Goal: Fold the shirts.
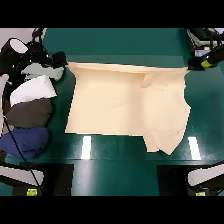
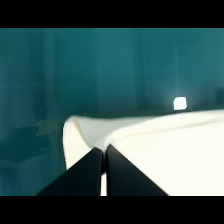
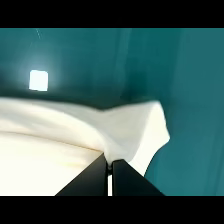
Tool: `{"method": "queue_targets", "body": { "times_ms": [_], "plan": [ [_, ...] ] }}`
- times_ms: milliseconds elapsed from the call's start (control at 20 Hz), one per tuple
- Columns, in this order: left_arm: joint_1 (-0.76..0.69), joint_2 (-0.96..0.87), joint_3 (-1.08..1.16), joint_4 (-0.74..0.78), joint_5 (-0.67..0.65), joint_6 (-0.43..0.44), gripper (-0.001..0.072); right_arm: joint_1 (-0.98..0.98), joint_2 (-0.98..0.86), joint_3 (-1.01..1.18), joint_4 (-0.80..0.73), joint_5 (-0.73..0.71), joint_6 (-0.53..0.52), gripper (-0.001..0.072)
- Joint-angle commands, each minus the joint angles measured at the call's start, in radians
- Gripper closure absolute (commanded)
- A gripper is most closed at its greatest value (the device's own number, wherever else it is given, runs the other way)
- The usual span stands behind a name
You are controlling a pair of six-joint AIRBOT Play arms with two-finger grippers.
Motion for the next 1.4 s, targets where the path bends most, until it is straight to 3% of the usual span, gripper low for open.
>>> {"method": "queue_targets", "body": {
  "times_ms": [0, 300, 350, 400, 450, 650, 850, 1000, 1050, 1100, 1350],
  "plan": [
    [0.0, -0.003, -0.054, 0.03, -0.108, 0.043, 0.0684, 0.002, 0.058, -0.18, 0.004, -0.035, 0.0, 0.0701],
    [0.001, -0.003, -0.257, 0.03, -0.002, 0.042, 0.068, 0.003, 0.107, -0.428, 0.097, -0.135, 0.004, 0.0698],
    [0.001, -0.003, -0.263, 0.031, -0.013, 0.041, 0.0574, 0.003, 0.107, -0.441, 0.117, -0.138, 0.003, 0.0684],
    [0.001, -0.003, -0.261, 0.031, -0.027, 0.035, 0.037, 0.002, 0.107, -0.445, 0.125, -0.139, 0.003, 0.0548],
    [0.001, -0.002, -0.253, 0.031, -0.06, 0.033, 0.0305, 0.002, 0.107, -0.442, 0.134, -0.13, 0.003, 0.0381],
    [0.001, 0.044, -0.219, 0.086, -0.263, 0.035, 0.0304, -0.037, 0.147, -0.415, 0.14, 0.022, -0.009, 0.0369],
    [0.001, 0.188, -0.358, 0.167, -0.378, 0.038, 0.0303, -0.132, 0.326, -0.556, 0.141, 0.055, -0.021, 0.0369],
    [0.001, 0.31, -0.564, 0.159, -0.368, 0.03, 0.0303, -0.201, 0.457, -0.686, 0.143, 0.057, -0.021, 0.0367],
    [0.001, 0.346, -0.634, 0.159, -0.357, 0.023, 0.0303, -0.222, 0.492, -0.724, 0.143, 0.058, -0.021, 0.031],
    [0.001, 0.378, -0.697, 0.155, -0.34, 0.005, 0.0303, -0.238, 0.521, -0.758, 0.143, 0.058, -0.021, 0.0199],
    [0.0, 0.427, -0.884, 0.038, -0.241, 0.008, 0.0303, -0.261, 0.611, -0.867, 0.144, 0.058, -0.021, 0.0192]
  ]
}}
